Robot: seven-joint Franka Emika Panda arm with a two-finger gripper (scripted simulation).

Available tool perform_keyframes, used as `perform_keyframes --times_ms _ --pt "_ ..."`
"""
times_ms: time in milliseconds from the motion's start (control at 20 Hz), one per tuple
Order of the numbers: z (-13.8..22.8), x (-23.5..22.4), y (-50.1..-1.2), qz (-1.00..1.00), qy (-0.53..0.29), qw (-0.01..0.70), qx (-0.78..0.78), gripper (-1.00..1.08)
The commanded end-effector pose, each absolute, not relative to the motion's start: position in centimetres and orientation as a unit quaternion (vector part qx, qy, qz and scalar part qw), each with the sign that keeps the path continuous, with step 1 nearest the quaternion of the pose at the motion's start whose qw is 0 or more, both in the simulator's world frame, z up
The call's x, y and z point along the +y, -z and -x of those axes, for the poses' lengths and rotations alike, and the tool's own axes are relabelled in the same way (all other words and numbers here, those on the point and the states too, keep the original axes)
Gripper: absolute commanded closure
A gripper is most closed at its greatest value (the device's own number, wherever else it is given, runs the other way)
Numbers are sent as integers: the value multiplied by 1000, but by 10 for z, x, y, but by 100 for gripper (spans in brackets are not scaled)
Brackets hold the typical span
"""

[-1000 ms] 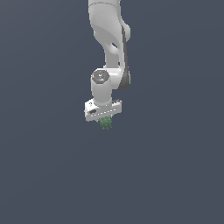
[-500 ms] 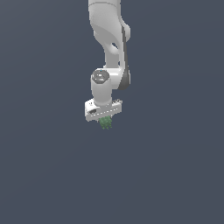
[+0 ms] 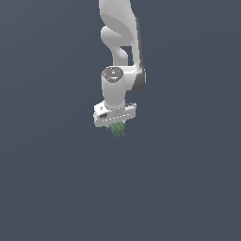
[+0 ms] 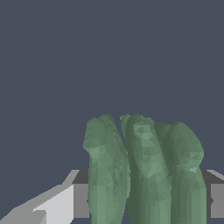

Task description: Pick up the object and move it to a goal position.

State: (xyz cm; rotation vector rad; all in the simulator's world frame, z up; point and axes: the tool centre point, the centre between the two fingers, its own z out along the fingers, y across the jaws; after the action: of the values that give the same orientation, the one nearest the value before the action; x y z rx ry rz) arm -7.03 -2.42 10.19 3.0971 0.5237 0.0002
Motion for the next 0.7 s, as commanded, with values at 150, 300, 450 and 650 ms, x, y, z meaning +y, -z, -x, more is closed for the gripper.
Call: perform_keyframes --times_ms 150,300,450,650 --pt "61 0 -144 -986 0 1 167 108" --pt "54 16 -172 -986 0 1 167 108" --pt "48 33 -202 -986 0 1 167 108" --pt "38 56 -241 -986 0 1 167 108"
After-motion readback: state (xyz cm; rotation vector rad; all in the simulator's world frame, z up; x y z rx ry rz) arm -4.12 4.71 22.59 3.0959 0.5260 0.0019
